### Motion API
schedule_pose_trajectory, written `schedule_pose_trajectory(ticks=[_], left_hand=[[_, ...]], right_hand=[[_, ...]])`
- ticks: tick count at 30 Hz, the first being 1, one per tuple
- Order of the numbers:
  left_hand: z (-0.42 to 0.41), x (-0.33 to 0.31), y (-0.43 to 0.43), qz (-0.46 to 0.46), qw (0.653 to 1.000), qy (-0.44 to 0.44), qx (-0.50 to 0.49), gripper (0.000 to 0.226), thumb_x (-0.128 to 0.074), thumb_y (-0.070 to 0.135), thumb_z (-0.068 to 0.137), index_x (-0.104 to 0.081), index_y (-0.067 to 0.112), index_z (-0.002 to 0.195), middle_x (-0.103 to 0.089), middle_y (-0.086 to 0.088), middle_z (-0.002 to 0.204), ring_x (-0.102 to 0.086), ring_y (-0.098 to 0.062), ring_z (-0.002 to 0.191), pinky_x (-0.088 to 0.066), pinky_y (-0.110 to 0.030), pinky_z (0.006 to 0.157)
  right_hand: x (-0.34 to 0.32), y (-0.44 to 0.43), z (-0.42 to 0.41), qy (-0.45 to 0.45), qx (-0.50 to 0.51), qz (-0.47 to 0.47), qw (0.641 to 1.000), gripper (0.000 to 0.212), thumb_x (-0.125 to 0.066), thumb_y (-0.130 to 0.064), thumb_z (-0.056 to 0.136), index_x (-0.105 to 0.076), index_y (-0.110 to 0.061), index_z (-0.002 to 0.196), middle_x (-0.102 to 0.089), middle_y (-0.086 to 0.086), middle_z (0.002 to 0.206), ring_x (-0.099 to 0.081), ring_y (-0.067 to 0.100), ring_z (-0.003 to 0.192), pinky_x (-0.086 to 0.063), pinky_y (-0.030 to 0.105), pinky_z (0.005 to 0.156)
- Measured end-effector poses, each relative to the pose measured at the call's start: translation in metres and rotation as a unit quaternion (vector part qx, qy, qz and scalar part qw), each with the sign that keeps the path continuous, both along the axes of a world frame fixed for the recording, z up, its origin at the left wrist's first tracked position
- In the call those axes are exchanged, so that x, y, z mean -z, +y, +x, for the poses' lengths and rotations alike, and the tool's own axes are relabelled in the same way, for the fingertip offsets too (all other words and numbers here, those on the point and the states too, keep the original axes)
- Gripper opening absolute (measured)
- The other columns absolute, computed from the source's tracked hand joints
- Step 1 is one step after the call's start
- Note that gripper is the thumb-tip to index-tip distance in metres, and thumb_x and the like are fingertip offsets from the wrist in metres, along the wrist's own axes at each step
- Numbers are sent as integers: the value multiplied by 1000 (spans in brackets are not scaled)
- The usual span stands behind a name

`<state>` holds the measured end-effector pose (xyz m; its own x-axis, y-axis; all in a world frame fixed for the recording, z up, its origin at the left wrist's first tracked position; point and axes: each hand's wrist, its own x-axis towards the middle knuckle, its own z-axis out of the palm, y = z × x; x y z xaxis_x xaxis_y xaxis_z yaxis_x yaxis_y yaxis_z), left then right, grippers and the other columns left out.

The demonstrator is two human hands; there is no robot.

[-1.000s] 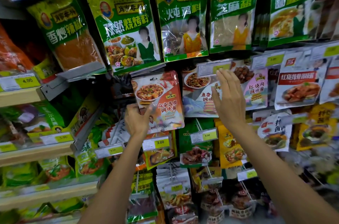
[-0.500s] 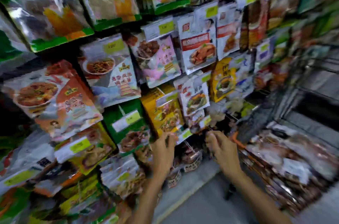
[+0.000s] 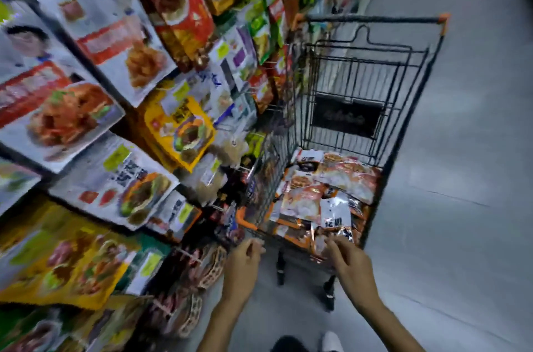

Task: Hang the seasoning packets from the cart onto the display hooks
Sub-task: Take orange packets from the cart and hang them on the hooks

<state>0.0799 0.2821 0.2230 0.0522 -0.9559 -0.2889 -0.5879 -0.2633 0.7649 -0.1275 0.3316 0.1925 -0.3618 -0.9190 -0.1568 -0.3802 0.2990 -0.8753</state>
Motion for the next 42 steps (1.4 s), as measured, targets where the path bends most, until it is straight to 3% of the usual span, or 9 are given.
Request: schedule_pose_trajectory(ticks=[5,9,13,16,21,27,34,39,42], left_hand=[[-15,23,-73,-4,997,-53,58,21,-51,12,97,-66,12,83,-69,-15,79,-65,-33,79,-48,-39,71],[-18,38,-144,-58,984,-133,106,17,-51,13,97,-65,5,92,-61,-7,73,-61,-30,78,-35,-30,65],[-13,59,-215,-102,968,-196,117,26,-49,21,98,-59,6,117,-61,-16,107,-58,-33,98,-48,-46,85],[-15,79,-256,-137,965,-200,100,30,-53,19,97,-55,2,122,-57,-18,117,-54,-34,108,-43,-41,90],[-22,114,-299,-98,974,-176,101,48,-56,28,94,-44,8,136,-52,-11,131,-51,-27,117,-44,-42,95],[-24,137,-321,-97,969,-175,147,38,-50,26,98,-50,10,132,-62,-9,120,-58,-24,108,-45,-32,85],[-23,143,-323,-103,968,-162,163,35,-46,27,99,-52,9,129,-64,-5,112,-60,-20,104,-43,-24,82],[-22,146,-325,-122,969,-140,164,23,-48,24,98,-58,14,116,-64,4,97,-60,-12,89,-43,-19,72],[-20,148,-327,-126,969,-130,167,21,-48,23,98,-58,15,115,-63,7,97,-59,-8,88,-40,-7,70]], right_hand=[[31,-39,-26,-9,81,34,996,14,-55,-13,96,-68,-19,93,-69,-8,77,-64,13,73,-43,17,63],[68,-87,-35,-26,122,73,990,16,-53,-10,97,-68,-9,91,-60,-10,71,-53,-6,63,-35,2,56],[115,-141,-36,-39,156,130,978,23,-50,-16,100,-66,-4,89,-66,7,75,-55,18,64,-35,23,55],[152,-179,-32,-61,166,164,970,18,-49,-16,100,-62,-5,99,-67,15,87,-60,29,75,-35,28,54],[212,-239,-28,-85,157,228,957,38,-52,-29,98,-53,-1,123,-65,16,113,-57,23,90,-38,28,70],[270,-279,-26,-62,125,270,953,36,-64,-23,92,-58,3,116,-63,20,118,-59,34,108,-49,37,90],[290,-298,-16,44,167,339,925,63,-72,-41,83,-50,-2,127,-52,19,127,-46,34,121,-39,40,100],[291,-311,-9,-53,226,330,915,62,-81,-34,75,-55,-2,121,-61,16,123,-57,33,114,-46,46,98],[289,-314,-1,-77,260,301,914,36,-81,-22,76,-63,-4,101,-67,16,110,-63,34,105,-50,43,93]])
